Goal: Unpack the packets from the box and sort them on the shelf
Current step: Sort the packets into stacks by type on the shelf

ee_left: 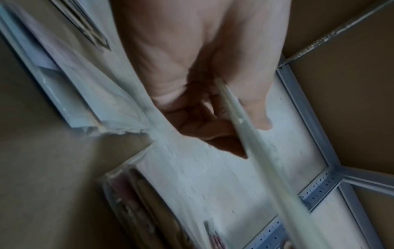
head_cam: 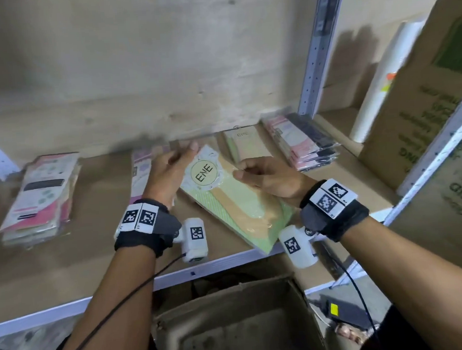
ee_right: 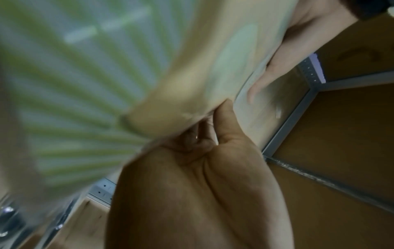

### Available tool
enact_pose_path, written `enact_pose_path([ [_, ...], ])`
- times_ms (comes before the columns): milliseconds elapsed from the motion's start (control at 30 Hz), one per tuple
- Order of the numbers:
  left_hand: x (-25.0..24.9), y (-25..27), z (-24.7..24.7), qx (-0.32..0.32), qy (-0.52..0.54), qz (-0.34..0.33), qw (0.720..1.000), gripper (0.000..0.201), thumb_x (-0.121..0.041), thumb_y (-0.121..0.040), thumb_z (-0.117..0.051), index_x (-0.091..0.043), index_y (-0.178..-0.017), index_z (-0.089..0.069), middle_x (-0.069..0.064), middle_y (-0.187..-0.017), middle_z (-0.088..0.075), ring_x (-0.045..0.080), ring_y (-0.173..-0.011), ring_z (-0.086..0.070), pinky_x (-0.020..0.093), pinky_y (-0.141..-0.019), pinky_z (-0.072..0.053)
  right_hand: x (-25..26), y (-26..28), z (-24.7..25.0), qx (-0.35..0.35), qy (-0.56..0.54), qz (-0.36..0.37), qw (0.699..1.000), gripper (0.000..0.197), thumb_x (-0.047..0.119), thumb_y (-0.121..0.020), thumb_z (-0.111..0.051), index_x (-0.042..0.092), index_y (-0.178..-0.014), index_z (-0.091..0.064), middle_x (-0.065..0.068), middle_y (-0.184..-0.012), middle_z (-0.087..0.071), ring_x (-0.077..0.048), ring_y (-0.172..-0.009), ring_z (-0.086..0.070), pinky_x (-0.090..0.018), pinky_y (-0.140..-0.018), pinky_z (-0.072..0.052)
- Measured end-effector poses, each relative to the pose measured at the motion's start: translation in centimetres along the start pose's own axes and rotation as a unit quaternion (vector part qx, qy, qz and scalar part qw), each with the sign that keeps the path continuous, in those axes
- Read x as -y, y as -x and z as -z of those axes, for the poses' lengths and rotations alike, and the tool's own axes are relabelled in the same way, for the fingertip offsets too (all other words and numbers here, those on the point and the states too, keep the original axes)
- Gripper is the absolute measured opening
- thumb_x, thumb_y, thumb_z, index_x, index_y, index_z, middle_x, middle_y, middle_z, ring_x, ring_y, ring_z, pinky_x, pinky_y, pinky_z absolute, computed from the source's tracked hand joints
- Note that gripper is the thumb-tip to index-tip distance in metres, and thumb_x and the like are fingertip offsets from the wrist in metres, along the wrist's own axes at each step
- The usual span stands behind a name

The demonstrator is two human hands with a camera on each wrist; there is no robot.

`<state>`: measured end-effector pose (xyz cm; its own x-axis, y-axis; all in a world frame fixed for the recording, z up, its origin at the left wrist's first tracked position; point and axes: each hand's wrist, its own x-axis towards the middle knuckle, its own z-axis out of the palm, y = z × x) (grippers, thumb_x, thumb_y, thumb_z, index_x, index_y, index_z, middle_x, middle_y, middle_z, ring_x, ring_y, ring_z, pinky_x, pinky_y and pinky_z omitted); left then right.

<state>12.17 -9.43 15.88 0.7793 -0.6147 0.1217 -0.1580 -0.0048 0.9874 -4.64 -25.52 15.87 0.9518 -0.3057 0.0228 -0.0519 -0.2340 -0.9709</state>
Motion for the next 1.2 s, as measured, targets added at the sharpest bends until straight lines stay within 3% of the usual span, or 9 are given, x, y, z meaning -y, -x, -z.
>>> enact_pose_path([
  [100,0.9,-1.0,-0.9,-0.02,-0.046,-0.006,0.999,0.04,-0.053,-0.089,-0.069,-0.018,-0.105,-0.078,0.001,-0.101,-0.079,0.023,-0.101,-0.073,0.045,-0.095,-0.057,-0.3,0.2,0.6,-0.018,0.024,0.001,1.0,0.031,0.018,-0.098,-0.061,-0.013,-0.101,-0.063,-0.006,-0.074,-0.049,-0.004,-0.061,-0.043,-0.014,-0.06,-0.035],
  [267,1.6,-2.1,-1.5,-0.062,-0.032,0.007,0.998,0.025,-0.048,-0.088,-0.072,-0.026,-0.078,-0.075,-0.011,-0.078,-0.078,0.002,-0.067,-0.069,0.019,-0.057,-0.053,-0.7,0.9,2.1,0.047,0.064,-0.049,0.996,0.027,0.016,-0.092,-0.069,-0.004,-0.11,-0.065,-0.009,-0.095,-0.064,-0.018,-0.086,-0.058,-0.034,-0.084,-0.043],
  [400,1.7,-2.1,-1.2,-0.062,0.02,0.039,0.997,0.023,-0.044,-0.087,-0.074,-0.022,-0.081,-0.076,-0.007,-0.08,-0.079,0.007,-0.067,-0.072,0.022,-0.057,-0.055,-1.0,1.7,2.9,0.105,0.035,-0.071,0.991,0.019,0.006,-0.092,-0.065,0.002,-0.111,-0.063,-0.012,-0.104,-0.067,-0.023,-0.094,-0.062,-0.032,-0.086,-0.049],
  [500,1.9,-1.7,-1.3,-0.043,0.045,0.072,0.995,0.022,-0.037,-0.09,-0.073,-0.016,-0.095,-0.076,-0.009,-0.077,-0.078,0.002,-0.066,-0.072,0.016,-0.055,-0.053,-0.8,2.0,2.7,0.114,0.017,-0.054,0.992,0.024,0.003,-0.093,-0.063,-0.012,-0.11,-0.056,-0.017,-0.1,-0.058,-0.027,-0.092,-0.052,-0.039,-0.085,-0.042],
  [633,1.7,-1.5,-0.5,-0.05,0.051,0.144,0.987,0.037,-0.049,-0.089,-0.071,-0.014,-0.101,-0.074,0.005,-0.098,-0.079,0.018,-0.085,-0.074,0.029,-0.076,-0.054,-0.4,2.0,2.4,0.125,0.01,-0.044,0.991,0.021,0.001,-0.094,-0.061,-0.004,-0.114,-0.061,-0.006,-0.1,-0.068,-0.017,-0.091,-0.062,-0.023,-0.085,-0.051],
  [733,1.2,-1.3,0.0,-0.055,0.089,0.164,0.981,0.053,-0.062,-0.089,-0.063,-0.014,-0.107,-0.073,0.006,-0.101,-0.079,0.022,-0.089,-0.072,0.033,-0.069,-0.053,-0.6,1.7,2.2,0.079,0.002,-0.058,0.995,0.025,0.002,-0.095,-0.059,-0.008,-0.118,-0.058,-0.02,-0.109,-0.066,-0.025,-0.099,-0.06,-0.038,-0.095,-0.048],
  [867,0.5,-0.3,-1.1,0.023,0.14,0.135,0.981,0.047,-0.059,-0.092,-0.06,-0.021,-0.119,-0.069,0.004,-0.108,-0.078,0.018,-0.099,-0.075,0.028,-0.076,-0.06,-0.5,0.9,1.6,-0.034,-0.069,-0.058,0.995,0.015,0.004,-0.098,-0.055,0.012,-0.086,-0.059,0.002,-0.078,-0.058,-0.007,-0.071,-0.053,-0.017,-0.069,-0.042],
  [1000,0.0,0.9,-3.4,0.138,0.063,0.128,0.98,0.026,-0.025,-0.093,-0.071,-0.016,-0.117,-0.068,0.009,-0.111,-0.077,0.022,-0.095,-0.076,0.027,-0.073,-0.061,-0.3,-0.2,1.2,-0.113,-0.156,-0.081,0.978,0.017,-0.006,-0.094,-0.046,0.006,-0.093,-0.057,-0.011,-0.088,-0.057,-0.023,-0.083,-0.054,-0.034,-0.074,-0.042],
  [1200,0.0,1.0,-4.1,0.192,-0.043,0.118,0.973,0.045,0.004,-0.087,-0.073,-0.003,-0.129,-0.062,0.017,-0.112,-0.068,0.018,-0.086,-0.069,0.023,-0.069,-0.061,-1.0,-1.2,1.5,-0.173,-0.088,-0.103,0.976,0.017,0.0,-0.093,-0.056,0.007,-0.108,-0.06,-0.018,-0.108,-0.065,-0.035,-0.098,-0.063,-0.046,-0.088,-0.049],
])
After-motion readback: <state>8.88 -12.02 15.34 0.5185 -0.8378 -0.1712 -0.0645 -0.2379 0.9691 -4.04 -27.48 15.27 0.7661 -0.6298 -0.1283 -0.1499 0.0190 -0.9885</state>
